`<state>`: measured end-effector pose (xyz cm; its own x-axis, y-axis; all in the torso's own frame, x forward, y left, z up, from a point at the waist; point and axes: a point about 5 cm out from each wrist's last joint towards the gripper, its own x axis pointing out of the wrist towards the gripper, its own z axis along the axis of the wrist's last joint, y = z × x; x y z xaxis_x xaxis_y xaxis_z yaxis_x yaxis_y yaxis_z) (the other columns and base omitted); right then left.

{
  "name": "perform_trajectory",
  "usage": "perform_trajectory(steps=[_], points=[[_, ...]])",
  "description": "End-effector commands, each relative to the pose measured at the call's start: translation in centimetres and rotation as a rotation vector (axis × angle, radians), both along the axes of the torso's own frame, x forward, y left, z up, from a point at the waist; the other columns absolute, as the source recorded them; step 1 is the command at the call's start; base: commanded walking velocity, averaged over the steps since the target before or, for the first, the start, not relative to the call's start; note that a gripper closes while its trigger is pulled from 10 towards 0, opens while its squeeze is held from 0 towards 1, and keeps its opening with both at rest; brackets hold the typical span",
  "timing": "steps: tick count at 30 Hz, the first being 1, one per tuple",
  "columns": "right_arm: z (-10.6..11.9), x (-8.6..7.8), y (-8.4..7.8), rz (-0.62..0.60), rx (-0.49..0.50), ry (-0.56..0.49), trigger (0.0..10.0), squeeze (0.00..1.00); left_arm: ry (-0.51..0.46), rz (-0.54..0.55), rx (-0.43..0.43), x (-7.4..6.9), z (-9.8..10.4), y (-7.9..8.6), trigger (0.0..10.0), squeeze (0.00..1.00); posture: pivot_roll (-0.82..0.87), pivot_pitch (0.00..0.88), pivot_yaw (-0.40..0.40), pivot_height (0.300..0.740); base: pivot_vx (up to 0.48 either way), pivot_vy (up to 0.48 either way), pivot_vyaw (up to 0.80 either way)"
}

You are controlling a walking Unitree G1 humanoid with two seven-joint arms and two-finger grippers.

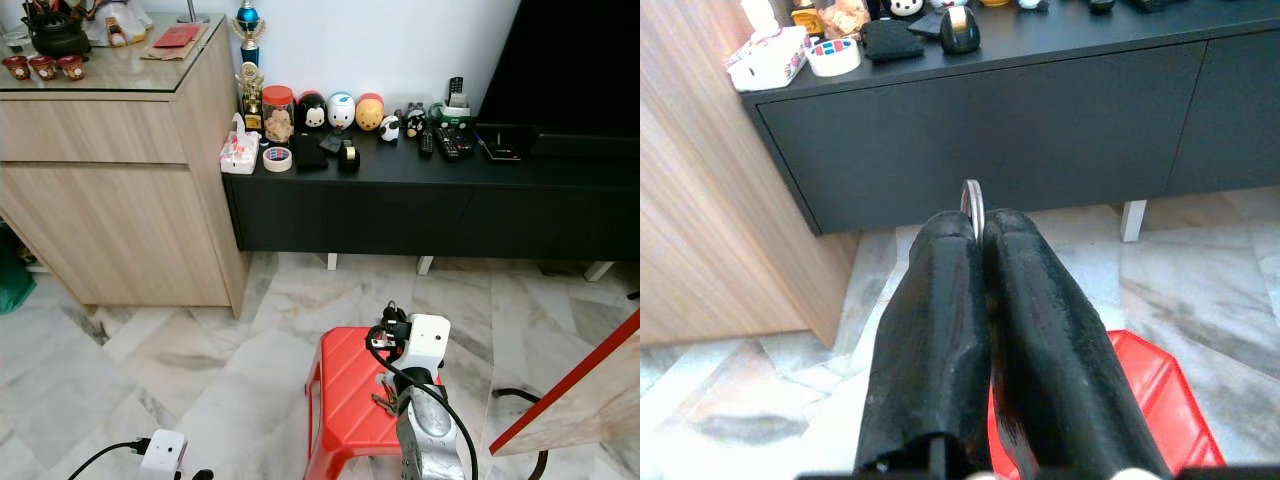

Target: Hang keys on a hook

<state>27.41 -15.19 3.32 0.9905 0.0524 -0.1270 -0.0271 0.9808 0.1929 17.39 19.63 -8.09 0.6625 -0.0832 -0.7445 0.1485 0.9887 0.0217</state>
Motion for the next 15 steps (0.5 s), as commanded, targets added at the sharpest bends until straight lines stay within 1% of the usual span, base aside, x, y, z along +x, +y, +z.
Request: perform_trajectory(steps=[1,15], points=[[0.05,0.11,-0.26,-0.014,0.007,0.002,10.0,0.00,0.028,-0.009,0.003,-0.67,-0.33,0.02,10.0,0.00,0.01,0.038,-0.032,0.740,-0.244,0.000,0.00],[-0.31,0.35,-0.88,-0.041,0.005,0.020,10.0,0.00,0.020,0.009,0.003,-0.53,-0.27,0.08,10.0,0.00,0.02,0.032,-0.029,0.740,-0.257,0.000,0.00]])
